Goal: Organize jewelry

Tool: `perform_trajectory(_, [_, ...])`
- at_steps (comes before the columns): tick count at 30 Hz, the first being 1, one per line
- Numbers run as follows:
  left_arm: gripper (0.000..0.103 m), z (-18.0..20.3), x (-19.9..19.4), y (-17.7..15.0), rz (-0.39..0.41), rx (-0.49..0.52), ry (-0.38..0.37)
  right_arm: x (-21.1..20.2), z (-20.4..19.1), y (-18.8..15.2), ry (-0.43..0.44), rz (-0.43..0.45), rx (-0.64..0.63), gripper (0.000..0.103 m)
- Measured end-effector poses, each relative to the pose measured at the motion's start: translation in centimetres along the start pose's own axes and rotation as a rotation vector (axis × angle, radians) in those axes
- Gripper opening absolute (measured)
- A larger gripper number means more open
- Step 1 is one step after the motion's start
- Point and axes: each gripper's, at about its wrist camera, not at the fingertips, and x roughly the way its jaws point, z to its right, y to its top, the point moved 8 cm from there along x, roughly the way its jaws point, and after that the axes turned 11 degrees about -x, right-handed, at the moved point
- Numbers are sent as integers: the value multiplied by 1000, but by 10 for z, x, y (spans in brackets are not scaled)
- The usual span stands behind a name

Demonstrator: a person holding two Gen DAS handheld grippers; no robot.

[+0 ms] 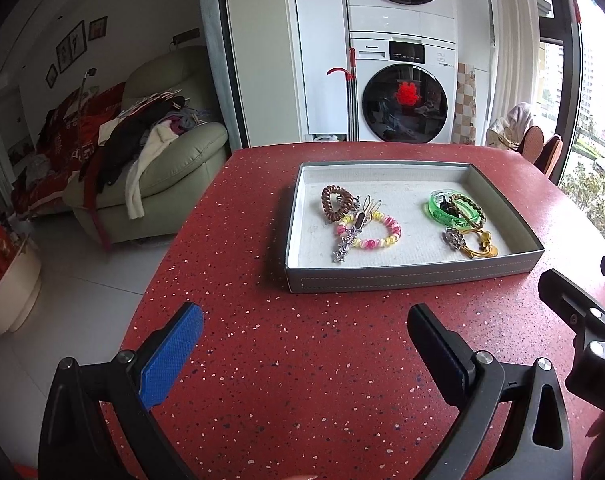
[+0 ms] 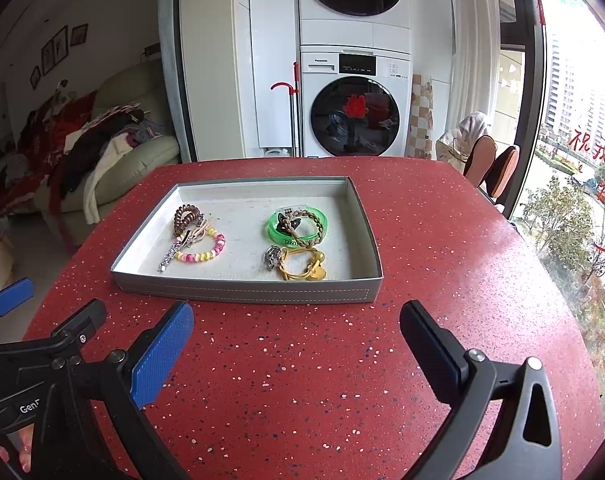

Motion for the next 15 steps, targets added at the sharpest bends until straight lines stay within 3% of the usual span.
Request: perform_trajectory(15, [103, 0, 1, -1, -2, -3, 0, 0, 0, 1, -1, 0, 0, 103])
